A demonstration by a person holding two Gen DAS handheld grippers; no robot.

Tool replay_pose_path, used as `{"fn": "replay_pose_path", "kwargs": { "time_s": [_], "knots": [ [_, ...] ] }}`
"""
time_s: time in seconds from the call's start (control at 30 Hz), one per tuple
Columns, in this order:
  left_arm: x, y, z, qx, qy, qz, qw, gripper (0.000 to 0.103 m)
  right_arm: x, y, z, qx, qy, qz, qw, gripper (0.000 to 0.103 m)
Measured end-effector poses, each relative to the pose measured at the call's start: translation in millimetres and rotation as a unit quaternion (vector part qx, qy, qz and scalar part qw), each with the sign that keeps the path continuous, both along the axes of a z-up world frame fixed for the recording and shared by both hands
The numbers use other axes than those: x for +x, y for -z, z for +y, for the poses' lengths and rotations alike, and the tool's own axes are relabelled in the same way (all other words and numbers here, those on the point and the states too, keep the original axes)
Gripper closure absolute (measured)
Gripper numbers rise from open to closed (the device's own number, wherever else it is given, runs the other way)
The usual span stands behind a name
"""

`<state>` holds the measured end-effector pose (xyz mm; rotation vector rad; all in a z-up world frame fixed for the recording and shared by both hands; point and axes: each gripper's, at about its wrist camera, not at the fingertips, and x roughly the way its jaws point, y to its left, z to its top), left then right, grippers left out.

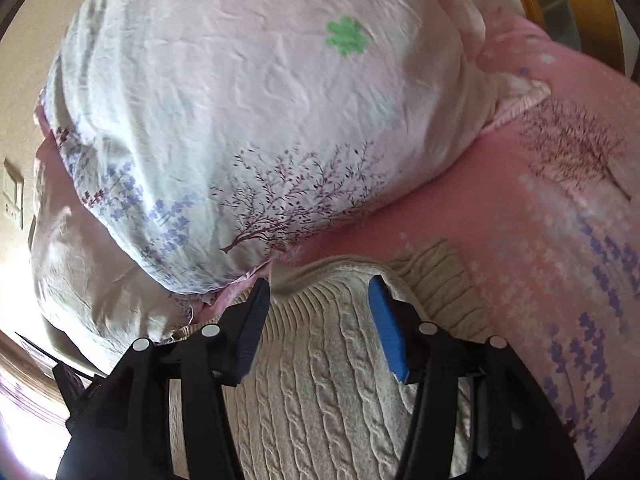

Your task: Fold small clothes

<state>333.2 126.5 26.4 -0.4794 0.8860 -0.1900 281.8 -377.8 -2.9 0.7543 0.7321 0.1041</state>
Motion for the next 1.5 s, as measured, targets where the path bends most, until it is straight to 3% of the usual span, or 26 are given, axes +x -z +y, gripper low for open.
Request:
{"fn": "replay_pose_path", "kwargs": {
  "time_s": [0.23,0.47,0.67,0.77,0.97,1.07,1.13,1.23,1.43,1.5],
  "knots": [
    [-45.3,-6.6,36.6,-0.004,0.035,-0.003,0.9994,0.045,-45.6,-15.5,-17.7,-0.091,0.004,-0.004,0.996,0.050],
    [-84.5,0.5,49.3,0.007,0.073,-0.001,0.9973,0.046,-78.6,-2.9,-19.3,-0.131,-0.033,0.018,0.991,0.058],
    [-90.2,8.6,42.4,0.012,0.086,0.010,0.9962,0.046,-77.5,6.6,-7.2,-0.147,-0.054,0.031,0.987,0.058],
    [-90.7,13.6,32.9,0.023,0.095,0.018,0.9951,0.047,-76.7,10.4,1.5,-0.162,-0.071,0.039,0.983,0.064],
    [-92.7,23.0,15.9,0.054,0.107,0.025,0.9925,0.062,-81.4,11.6,8.6,-0.184,-0.081,0.036,0.979,0.074],
    [-94.1,25.2,15.3,0.052,0.104,0.026,0.9929,0.074,-82.8,11.8,11.2,-0.197,-0.087,0.033,0.976,0.086],
    [-95.4,24.9,17.1,0.046,0.103,0.027,0.9933,0.083,-84.0,12.2,13.8,-0.202,-0.094,0.028,0.975,0.088],
    [-94.1,26.5,17.3,0.043,0.105,0.032,0.9931,0.085,-80.5,15.3,15.1,-0.205,-0.092,0.038,0.974,0.087],
    [-93.5,25.8,9.7,0.057,0.108,0.029,0.9921,0.078,-76.5,15.9,18.3,-0.210,-0.096,0.043,0.972,0.088],
    [-93.5,26.0,10.3,0.053,0.109,0.027,0.9923,0.093,-78.8,13.9,18.4,-0.203,-0.096,0.036,0.974,0.092]
  ]
}}
